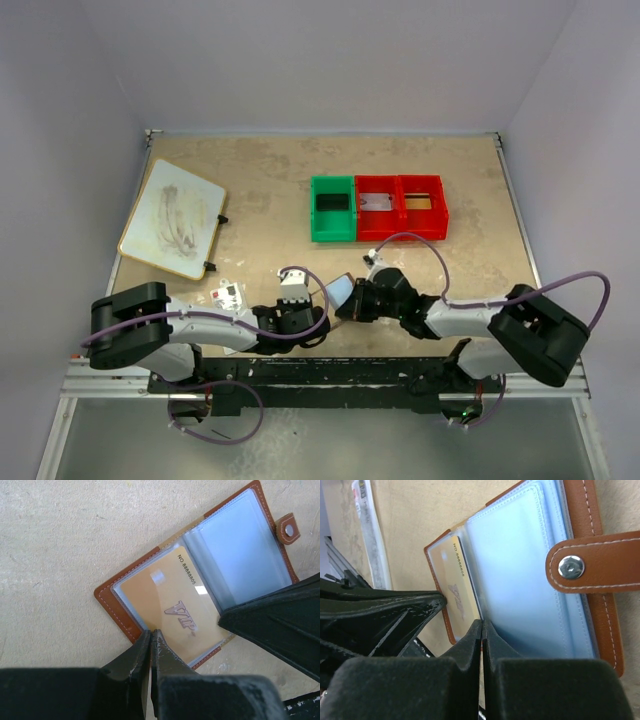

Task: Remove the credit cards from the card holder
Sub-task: Remove the credit card from the card holder.

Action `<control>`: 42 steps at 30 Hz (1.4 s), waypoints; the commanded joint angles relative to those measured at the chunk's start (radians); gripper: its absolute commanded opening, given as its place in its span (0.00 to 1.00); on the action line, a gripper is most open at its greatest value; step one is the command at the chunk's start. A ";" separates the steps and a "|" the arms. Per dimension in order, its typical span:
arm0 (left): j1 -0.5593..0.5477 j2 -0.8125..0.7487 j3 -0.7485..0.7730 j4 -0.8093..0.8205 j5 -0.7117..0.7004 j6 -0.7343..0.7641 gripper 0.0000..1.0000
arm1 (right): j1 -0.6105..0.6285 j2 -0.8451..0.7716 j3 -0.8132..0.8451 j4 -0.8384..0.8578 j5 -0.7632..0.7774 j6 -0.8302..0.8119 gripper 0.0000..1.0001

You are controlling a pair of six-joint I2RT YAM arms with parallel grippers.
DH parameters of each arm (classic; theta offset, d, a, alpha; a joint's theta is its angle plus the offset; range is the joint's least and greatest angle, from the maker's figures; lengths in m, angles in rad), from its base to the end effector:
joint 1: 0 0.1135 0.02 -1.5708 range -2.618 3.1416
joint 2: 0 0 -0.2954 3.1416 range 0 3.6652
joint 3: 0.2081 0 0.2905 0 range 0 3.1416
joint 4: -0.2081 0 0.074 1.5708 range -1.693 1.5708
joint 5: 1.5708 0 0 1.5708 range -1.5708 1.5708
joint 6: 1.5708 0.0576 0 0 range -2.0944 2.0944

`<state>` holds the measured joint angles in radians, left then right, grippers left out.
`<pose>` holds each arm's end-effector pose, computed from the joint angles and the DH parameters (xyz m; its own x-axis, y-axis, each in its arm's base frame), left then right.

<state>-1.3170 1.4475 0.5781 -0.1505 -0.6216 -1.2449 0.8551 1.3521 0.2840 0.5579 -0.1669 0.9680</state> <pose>0.1018 -0.2589 0.1253 -0.7415 -0.2088 -0.6377 0.0248 0.9412 -0.3370 0.1631 0.2022 0.1178 -0.8730 0.2339 -0.4279 -0.2119 0.6084 0.7648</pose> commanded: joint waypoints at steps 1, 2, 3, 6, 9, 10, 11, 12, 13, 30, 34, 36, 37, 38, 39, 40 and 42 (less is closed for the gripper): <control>-0.004 0.061 -0.041 -0.129 0.093 0.024 0.00 | 0.007 -0.072 0.008 -0.001 -0.009 0.010 0.00; -0.004 0.062 -0.043 -0.130 0.092 0.024 0.00 | -0.001 -0.085 0.002 -0.004 -0.007 0.010 0.00; -0.004 0.063 -0.043 -0.130 0.092 0.024 0.00 | -0.011 -0.099 -0.006 -0.005 -0.009 0.010 0.00; -0.003 0.063 -0.044 -0.134 0.092 0.021 0.00 | -0.042 -0.141 -0.037 -0.009 -0.017 0.014 0.00; -0.004 0.062 -0.044 -0.134 0.091 0.022 0.00 | -0.068 -0.168 -0.054 -0.019 -0.030 0.007 0.00; -0.004 0.062 -0.043 -0.134 0.091 0.021 0.00 | -0.074 -0.173 -0.056 -0.020 -0.035 0.005 0.00; -0.004 0.062 -0.043 -0.133 0.091 0.022 0.00 | -0.077 -0.176 -0.059 -0.019 -0.039 0.004 0.00; -0.004 0.061 -0.043 -0.132 0.092 0.022 0.00 | -0.077 -0.178 -0.060 -0.015 -0.042 0.002 0.00; -0.004 0.062 -0.042 -0.131 0.092 0.022 0.00 | -0.078 -0.174 -0.057 -0.012 -0.049 -0.002 0.04; -0.004 0.065 -0.037 -0.137 0.092 0.026 0.00 | -0.077 0.081 0.015 0.210 -0.226 -0.083 0.29; -0.004 0.065 -0.034 -0.139 0.091 0.027 0.00 | -0.077 0.102 0.018 0.248 -0.263 -0.087 0.25; -0.004 0.063 -0.034 -0.140 0.090 0.026 0.00 | -0.077 0.108 0.009 0.290 -0.288 -0.081 0.24; -0.004 0.063 -0.034 -0.142 0.089 0.026 0.00 | -0.077 0.111 0.005 0.313 -0.303 -0.076 0.23; -0.003 0.063 -0.034 -0.140 0.089 0.026 0.00 | -0.077 0.114 0.001 0.332 -0.312 -0.070 0.23; -0.004 0.063 -0.034 -0.142 0.090 0.028 0.00 | -0.077 0.118 -0.001 0.348 -0.318 -0.066 0.22; -0.004 0.063 -0.035 -0.141 0.091 0.028 0.00 | -0.077 0.121 -0.001 0.357 -0.322 -0.065 0.22; -0.004 0.063 -0.034 -0.141 0.089 0.027 0.00 | -0.077 0.125 -0.005 0.372 -0.325 -0.061 0.22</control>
<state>-1.3170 1.4532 0.5831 -0.1585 -0.6323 -1.2446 0.7586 1.4731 0.2668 0.7792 -0.3790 0.8898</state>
